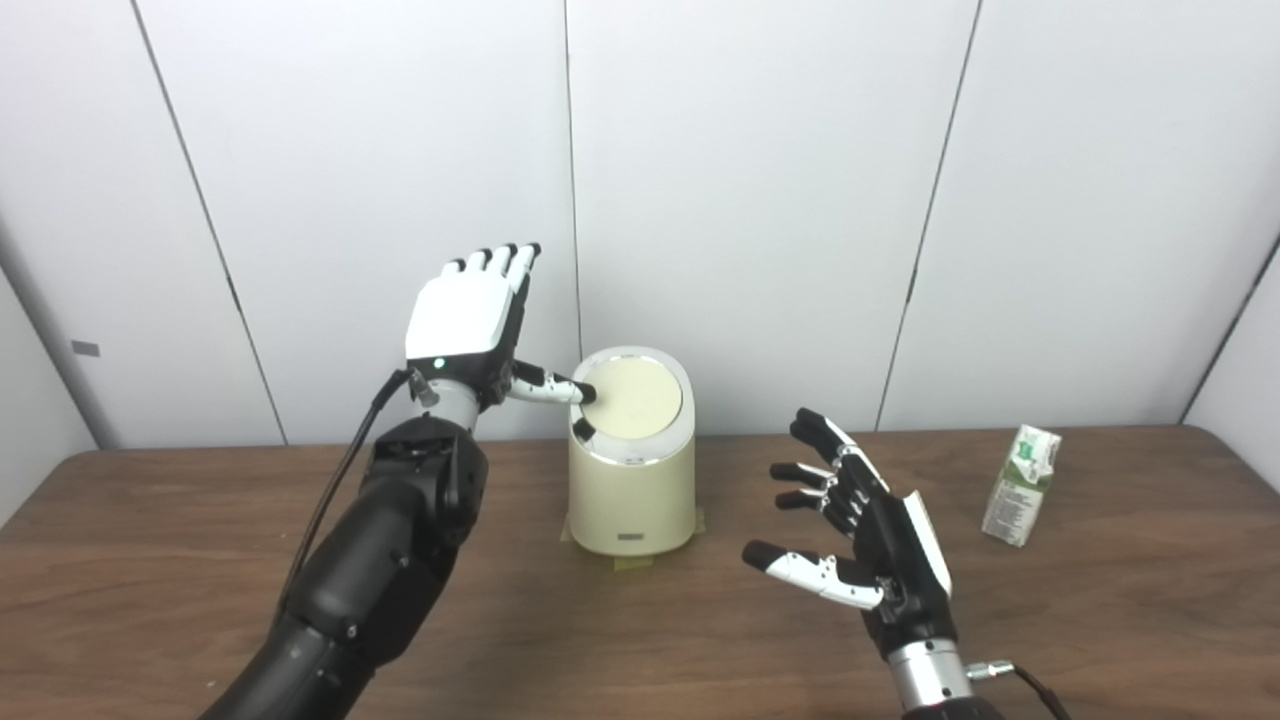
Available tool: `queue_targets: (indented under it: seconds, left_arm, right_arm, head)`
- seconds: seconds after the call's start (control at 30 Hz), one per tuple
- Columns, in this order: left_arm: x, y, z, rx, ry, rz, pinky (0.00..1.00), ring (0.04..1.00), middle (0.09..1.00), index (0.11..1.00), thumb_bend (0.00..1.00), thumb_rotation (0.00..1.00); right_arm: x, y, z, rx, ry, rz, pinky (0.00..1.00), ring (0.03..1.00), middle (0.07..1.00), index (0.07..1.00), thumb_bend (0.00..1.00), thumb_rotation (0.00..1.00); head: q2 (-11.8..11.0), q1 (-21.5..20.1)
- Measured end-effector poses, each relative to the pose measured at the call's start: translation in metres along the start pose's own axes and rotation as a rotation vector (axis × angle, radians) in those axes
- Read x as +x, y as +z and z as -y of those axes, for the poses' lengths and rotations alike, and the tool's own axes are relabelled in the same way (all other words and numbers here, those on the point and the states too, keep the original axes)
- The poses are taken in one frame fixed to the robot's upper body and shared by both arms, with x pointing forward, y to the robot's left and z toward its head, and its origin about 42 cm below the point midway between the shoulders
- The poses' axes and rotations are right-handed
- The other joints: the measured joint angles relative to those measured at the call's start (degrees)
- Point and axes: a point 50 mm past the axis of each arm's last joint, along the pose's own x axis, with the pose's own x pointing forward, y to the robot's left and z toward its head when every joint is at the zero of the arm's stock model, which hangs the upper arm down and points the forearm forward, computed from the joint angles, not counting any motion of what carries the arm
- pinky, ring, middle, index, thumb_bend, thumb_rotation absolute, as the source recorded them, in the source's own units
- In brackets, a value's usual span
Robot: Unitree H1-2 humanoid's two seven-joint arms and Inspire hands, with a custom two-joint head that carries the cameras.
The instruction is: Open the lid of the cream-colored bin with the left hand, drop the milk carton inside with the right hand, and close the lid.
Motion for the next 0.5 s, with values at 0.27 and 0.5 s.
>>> queue_targets:
  seconds: [0.27, 0.5]
  left_arm:
    - [-0.006, 0.009, 0.013, -0.07, -0.027, 0.003, 1.0, 1.0, 1.0, 1.0, 1.0, 0.47]
    - [-0.014, 0.022, 0.029, -0.11, -0.056, 0.004, 1.0, 1.0, 1.0, 1.0, 1.0, 0.48]
  right_arm:
    - [0.0, 0.003, -0.001, -0.003, 0.0, -0.007, 0.61, 0.726, 0.88, 0.875, 0.75, 0.27]
    - [0.0, 0.003, -0.002, -0.003, 0.002, -0.015, 0.6, 0.722, 0.884, 0.877, 0.75, 0.28]
  head:
    - [0.0, 0.09]
    - [0.09, -0.26]
